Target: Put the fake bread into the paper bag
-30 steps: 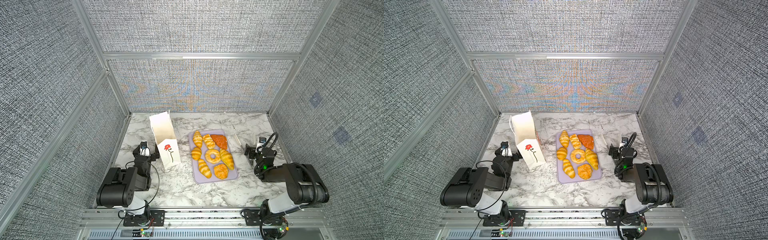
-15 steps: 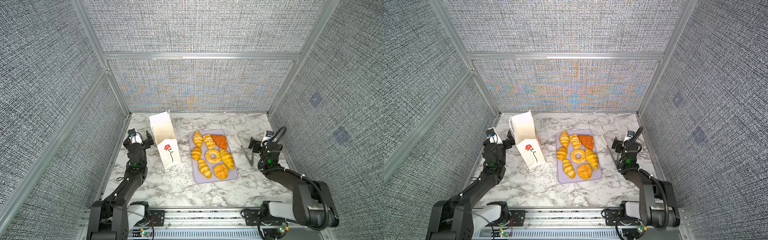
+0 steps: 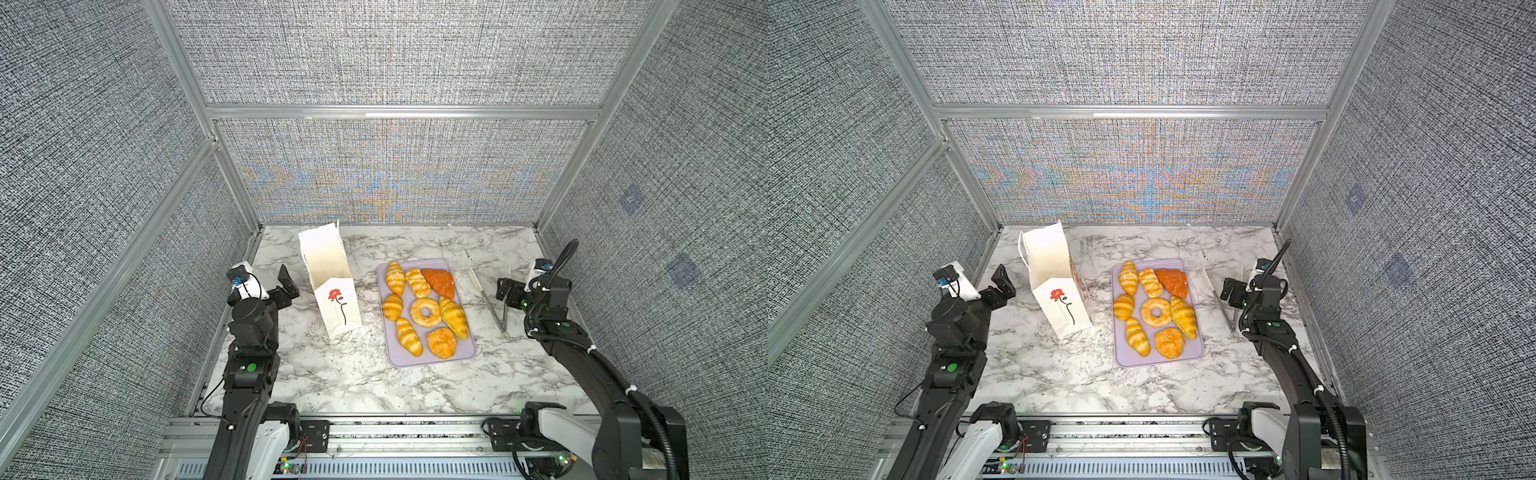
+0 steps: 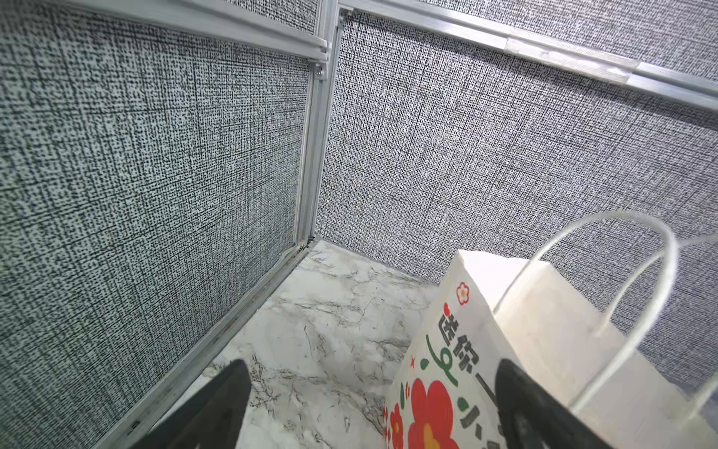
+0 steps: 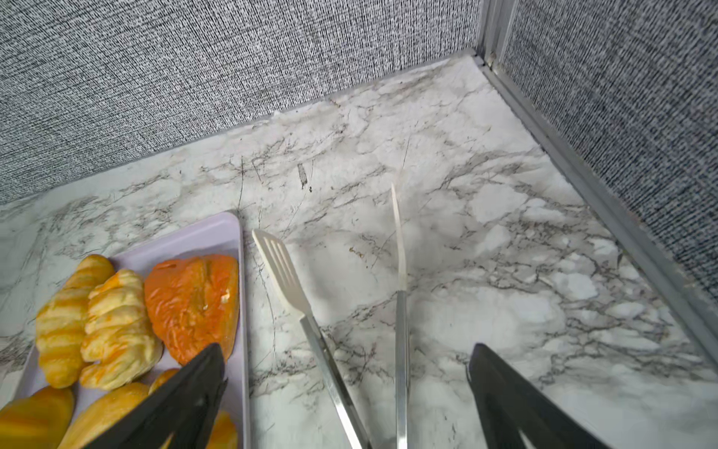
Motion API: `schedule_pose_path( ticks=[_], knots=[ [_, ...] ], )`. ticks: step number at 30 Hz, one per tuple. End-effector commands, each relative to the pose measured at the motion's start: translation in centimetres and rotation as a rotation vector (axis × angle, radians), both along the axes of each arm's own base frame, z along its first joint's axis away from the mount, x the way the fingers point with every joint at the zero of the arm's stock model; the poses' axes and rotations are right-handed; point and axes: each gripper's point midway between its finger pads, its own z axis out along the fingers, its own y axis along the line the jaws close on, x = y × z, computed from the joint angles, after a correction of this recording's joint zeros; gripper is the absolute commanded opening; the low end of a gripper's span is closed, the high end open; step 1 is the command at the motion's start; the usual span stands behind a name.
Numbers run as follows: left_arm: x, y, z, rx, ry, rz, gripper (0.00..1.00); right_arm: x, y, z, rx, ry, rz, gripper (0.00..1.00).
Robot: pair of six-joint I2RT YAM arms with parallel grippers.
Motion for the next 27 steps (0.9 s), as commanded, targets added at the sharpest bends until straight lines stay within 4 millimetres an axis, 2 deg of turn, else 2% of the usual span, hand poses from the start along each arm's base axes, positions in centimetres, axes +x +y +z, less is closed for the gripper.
schedule_pose_path(
  ticks=[1,7,13,20,24,27],
  knots=[
    [-1.0,-0.7,-0.2,-0.026,0.086,-0.037,0.99,-0.9,0.3,-0.7,0.031,0.06,-0.005,0.99],
    [-2.0,-2.3,2.3,-0.051,0.1,-0.117,0.98,-1.4,-0.1,-0.7,0.007,0.091,-0.034,0.98],
    [-1.9,-4.0,2.5,-0.057,0.203,-0.167,0.91,-1.3,0.0,-0.3,-0.002,0.101,-0.034,0.97],
    [-1.2,-6.5,0.8,0.002,0.334,-0.195,0.84,-1.2,-0.1,0.1,-0.032,0.109,-0.04,0.97],
    [-0.2,-8.4,-0.1,0.041,0.393,-0.211,0.82,-1.2,-0.1,0.1,-0.044,0.123,-0.038,0.97],
    [0.7,-9.0,-0.4,0.047,0.432,-0.201,0.79,-1.3,-0.1,0.1,-0.056,0.13,-0.036,0.96]
  ],
)
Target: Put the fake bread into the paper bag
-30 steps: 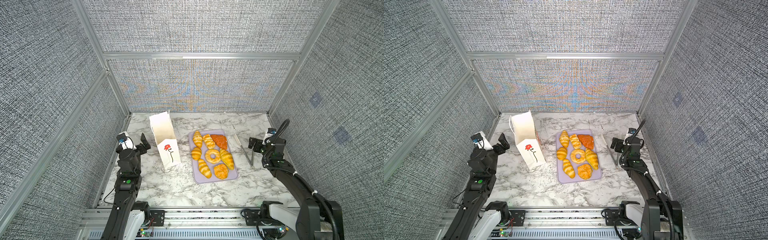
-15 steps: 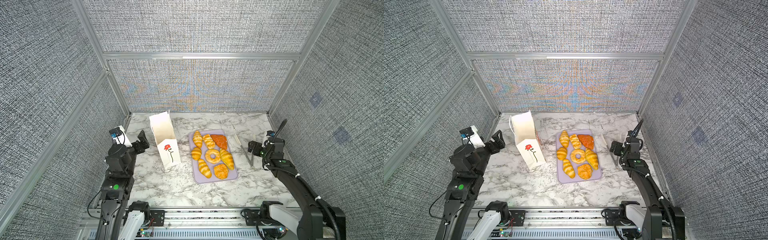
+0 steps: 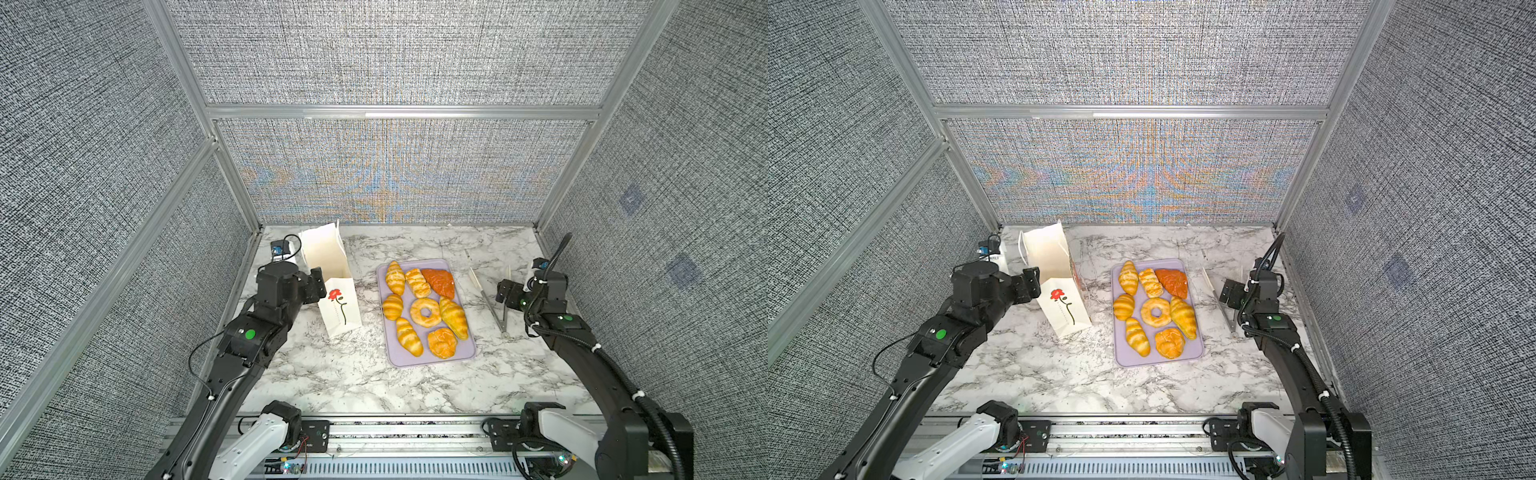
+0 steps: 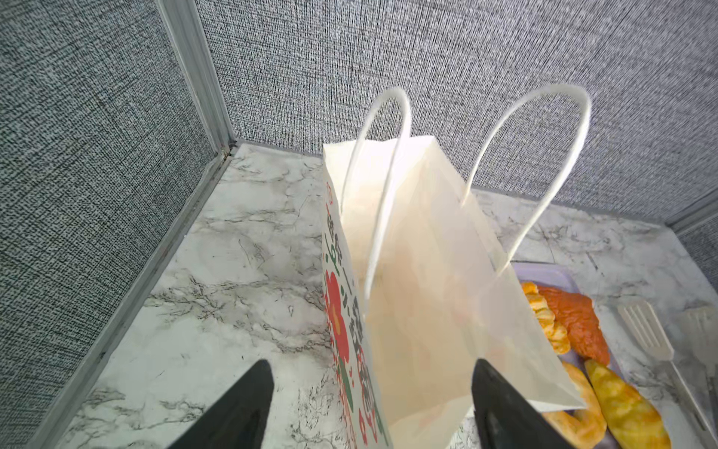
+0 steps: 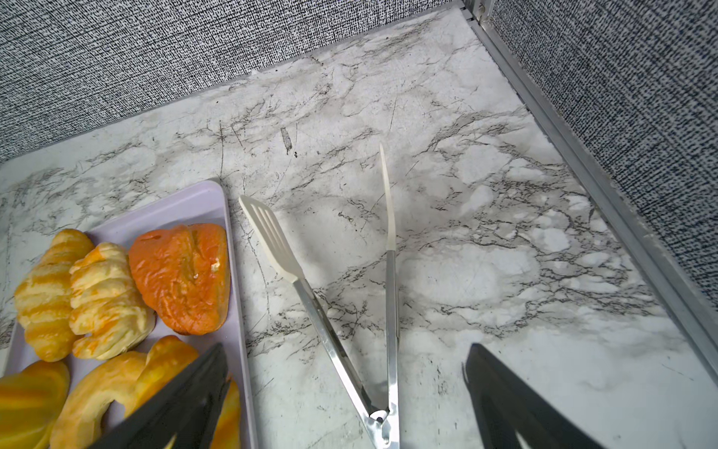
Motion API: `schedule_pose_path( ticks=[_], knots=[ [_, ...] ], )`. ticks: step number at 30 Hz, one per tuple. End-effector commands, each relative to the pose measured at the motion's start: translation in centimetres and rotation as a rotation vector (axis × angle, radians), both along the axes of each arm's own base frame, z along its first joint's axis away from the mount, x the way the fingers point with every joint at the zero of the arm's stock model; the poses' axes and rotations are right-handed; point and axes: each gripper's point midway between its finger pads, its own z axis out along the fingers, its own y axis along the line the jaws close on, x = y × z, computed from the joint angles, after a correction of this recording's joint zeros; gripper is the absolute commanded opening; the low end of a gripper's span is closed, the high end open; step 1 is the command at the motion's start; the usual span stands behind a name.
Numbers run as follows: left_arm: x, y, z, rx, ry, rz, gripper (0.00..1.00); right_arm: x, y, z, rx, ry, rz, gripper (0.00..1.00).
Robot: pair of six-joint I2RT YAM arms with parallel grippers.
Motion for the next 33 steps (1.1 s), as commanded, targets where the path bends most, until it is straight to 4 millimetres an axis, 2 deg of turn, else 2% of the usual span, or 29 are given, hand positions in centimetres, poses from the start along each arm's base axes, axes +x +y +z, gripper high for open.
schedule_pose_path(
  ticks=[1,5,13,19,27,33],
  knots=[
    [0.7,0.6,-0.3,0.029,0.032,0.061,0.78,-0.2,-0.2,0.0,-0.025,0.019,-0.005,0.96],
    [1.7,0.4,-0.7,0.037,0.075,0.082,0.69,-0.3,-0.3,0.1,-0.049,0.025,-0.001,0.96],
    [2.3,0.2,-1.6,0.059,0.148,0.092,0.54,-0.3,-0.2,-0.3,-0.059,0.043,0.009,0.96],
    [2.8,-0.1,-1.9,0.068,0.168,0.087,0.5,-0.2,-0.2,-0.3,-0.071,0.049,0.016,0.96],
    [3.5,0.0,-3.3,0.08,0.206,0.087,0.37,-0.5,-0.4,-0.4,-0.089,0.059,0.015,0.96],
    [3.8,0.5,-3.0,0.065,0.188,0.092,0.25,-0.8,-0.7,-0.7,-0.097,0.064,-0.002,0.96]
  ],
)
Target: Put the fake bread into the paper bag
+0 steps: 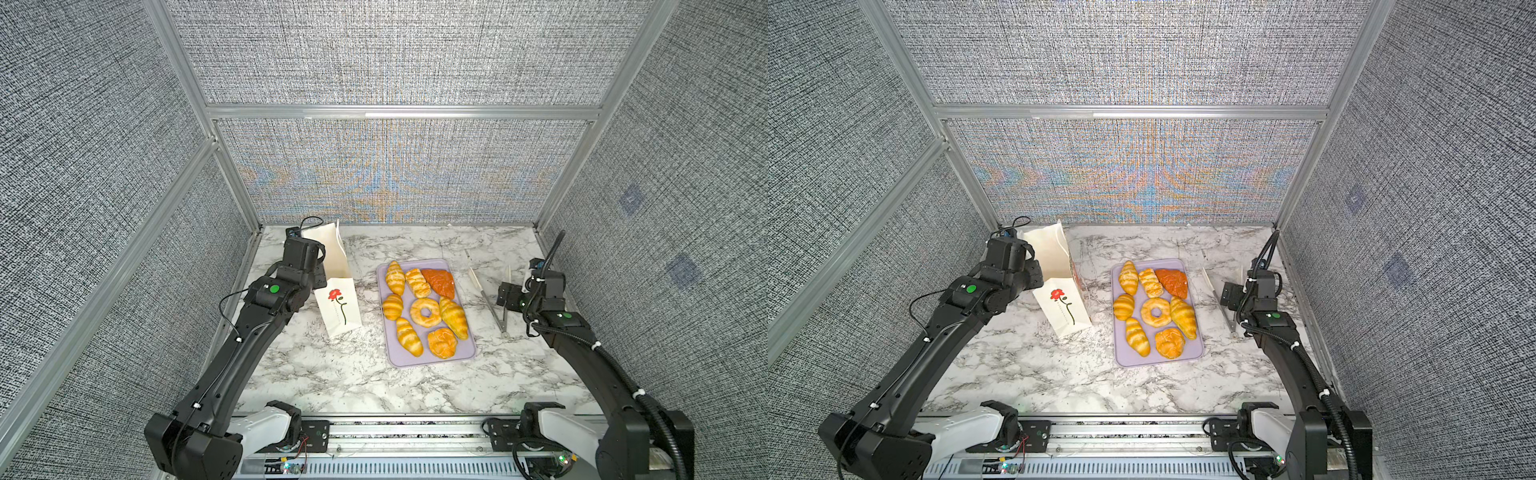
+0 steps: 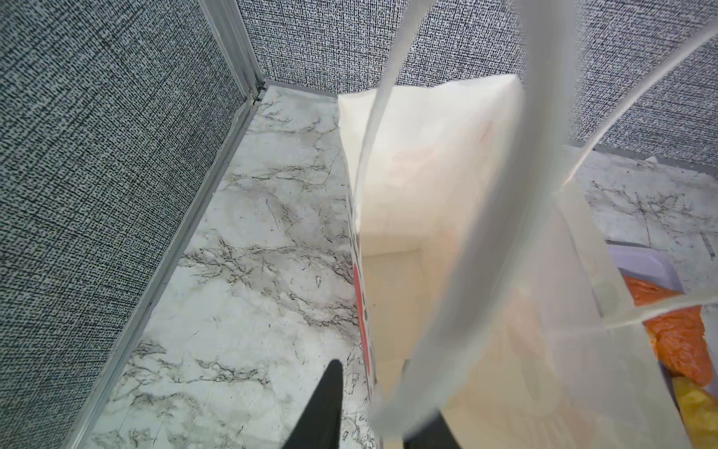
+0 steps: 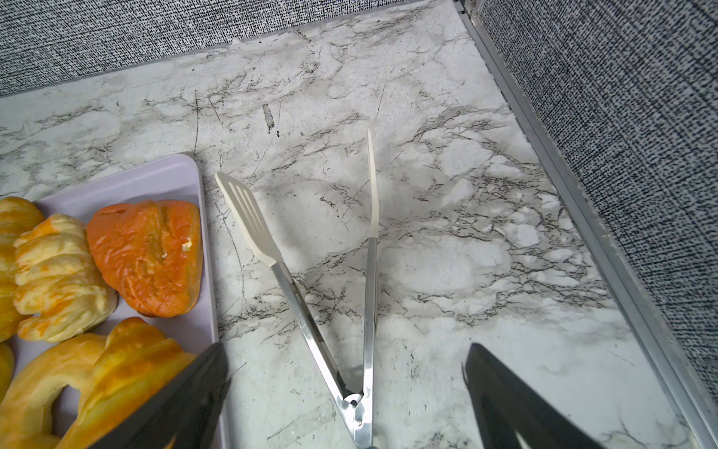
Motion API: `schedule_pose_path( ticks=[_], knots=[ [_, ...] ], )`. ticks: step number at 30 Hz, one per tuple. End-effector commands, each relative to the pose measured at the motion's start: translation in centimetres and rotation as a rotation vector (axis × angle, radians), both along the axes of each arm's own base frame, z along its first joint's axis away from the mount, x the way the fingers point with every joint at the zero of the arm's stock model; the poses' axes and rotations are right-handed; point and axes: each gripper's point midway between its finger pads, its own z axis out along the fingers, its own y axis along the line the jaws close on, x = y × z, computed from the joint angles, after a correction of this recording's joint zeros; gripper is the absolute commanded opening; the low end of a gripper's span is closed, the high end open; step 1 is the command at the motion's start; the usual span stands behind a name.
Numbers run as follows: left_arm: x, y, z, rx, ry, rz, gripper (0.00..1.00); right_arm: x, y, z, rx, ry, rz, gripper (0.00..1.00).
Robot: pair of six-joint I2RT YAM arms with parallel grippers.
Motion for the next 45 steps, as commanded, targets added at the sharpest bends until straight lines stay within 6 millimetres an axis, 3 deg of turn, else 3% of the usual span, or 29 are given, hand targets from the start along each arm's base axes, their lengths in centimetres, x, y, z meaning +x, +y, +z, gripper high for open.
schedule_pose_path(
  ticks=[1,17,26,31,45],
  knots=[
    [0.2,0.0,0.1,-0.014,-0.009,-0.012,0.24,-0.3,-0.3,-0.3,-0.011,0.009,-0.014,0.96],
    [1.9,-1.2,-0.2,-0.055,-0.036,-0.087,0.0,-0.9,-0.9,-1.3,-0.019,0.054,-0.059,0.96],
    [3.4,-1.8,0.6,-0.057,-0.094,-0.113,0.0,-1.1,-1.0,-1.6,-0.014,0.062,-0.068,0.96],
    [4.7,-2.1,0.6,-0.055,-0.101,-0.12,0.0,-1.4,-0.9,-2.8,0.009,0.102,-0.082,0.96],
    [7.4,-2.2,0.3,-0.076,-0.112,-0.127,0.0,-3.1,-2.6,-5.5,-0.003,0.191,-0.208,0.86]
  ],
)
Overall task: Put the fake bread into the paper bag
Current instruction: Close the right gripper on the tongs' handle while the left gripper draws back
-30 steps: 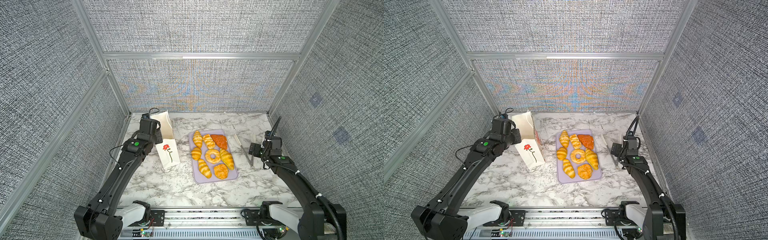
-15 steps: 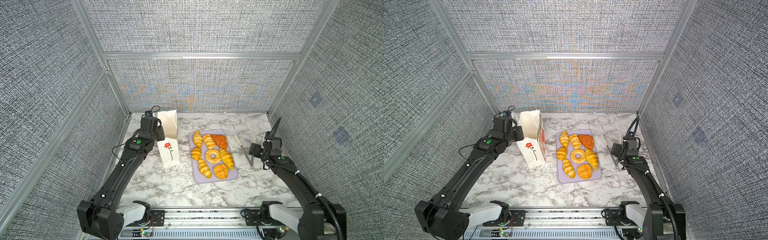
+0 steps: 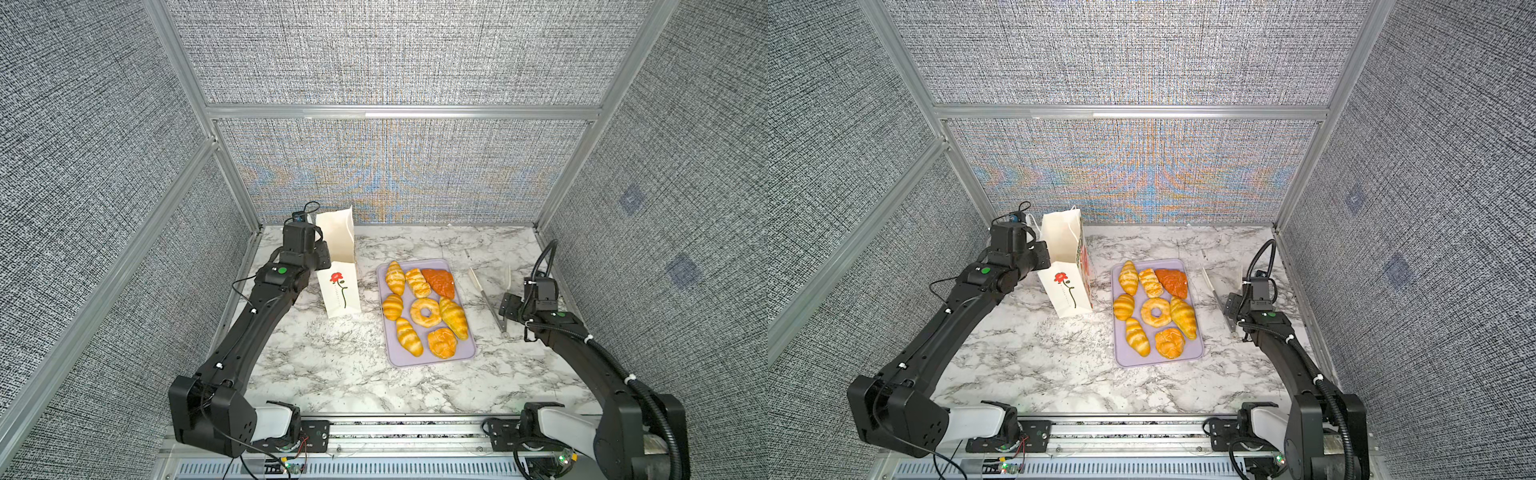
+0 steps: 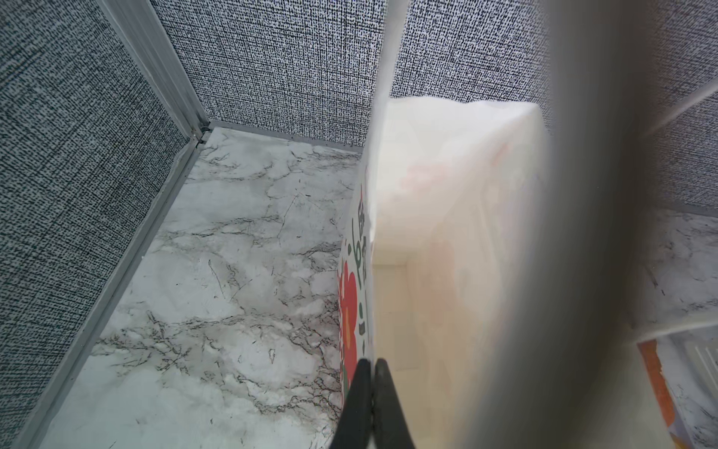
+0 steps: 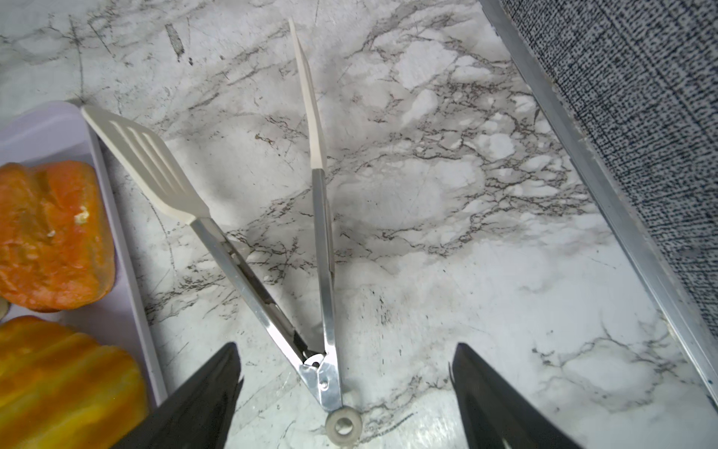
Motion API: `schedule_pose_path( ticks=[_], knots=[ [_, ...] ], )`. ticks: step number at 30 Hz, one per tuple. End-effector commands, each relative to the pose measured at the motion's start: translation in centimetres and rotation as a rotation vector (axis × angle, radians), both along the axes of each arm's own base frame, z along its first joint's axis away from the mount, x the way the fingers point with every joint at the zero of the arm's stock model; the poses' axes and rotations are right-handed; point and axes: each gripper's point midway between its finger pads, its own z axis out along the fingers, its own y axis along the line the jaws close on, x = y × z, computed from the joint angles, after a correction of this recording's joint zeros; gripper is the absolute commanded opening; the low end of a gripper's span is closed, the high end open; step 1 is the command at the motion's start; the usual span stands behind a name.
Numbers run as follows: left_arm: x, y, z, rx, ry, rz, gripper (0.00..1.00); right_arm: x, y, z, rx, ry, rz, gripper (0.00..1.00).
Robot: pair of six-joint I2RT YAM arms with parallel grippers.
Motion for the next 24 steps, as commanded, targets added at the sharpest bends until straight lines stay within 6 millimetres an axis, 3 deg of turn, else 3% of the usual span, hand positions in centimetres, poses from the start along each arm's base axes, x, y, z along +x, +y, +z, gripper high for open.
schedule_pose_path(
  ticks=[1,6,9,15,20,24],
  knots=[
    [0.5,-0.4,0.7,-0.015,-0.03,-0.021,0.0,-0.9,-1.1,-0.7,-0.017,0.03,-0.066,0.85],
    [0.2,-0.2,0.6,-0.017,-0.034,-0.011,0.04,-1.5,-2.1,-2.1,-0.005,0.092,-0.107,0.78],
    [-0.1,-0.1,0.7,-0.026,-0.044,-0.01,0.18,-1.4,-2.3,-2.7,0.015,0.111,-0.107,0.76],
    [-1.3,0.3,1.5,-0.045,-0.081,0.0,0.59,0.0,-1.0,-3.0,0.083,0.091,-0.056,0.7],
    [-3.0,0.6,3.0,-0.056,-0.15,-0.015,0.71,1.0,-0.8,-3.0,0.09,0.08,-0.043,0.69],
    [-4.4,1.5,4.0,-0.061,-0.191,0.017,0.75,1.7,-0.8,-3.8,0.094,0.098,-0.041,0.66]
  ],
)
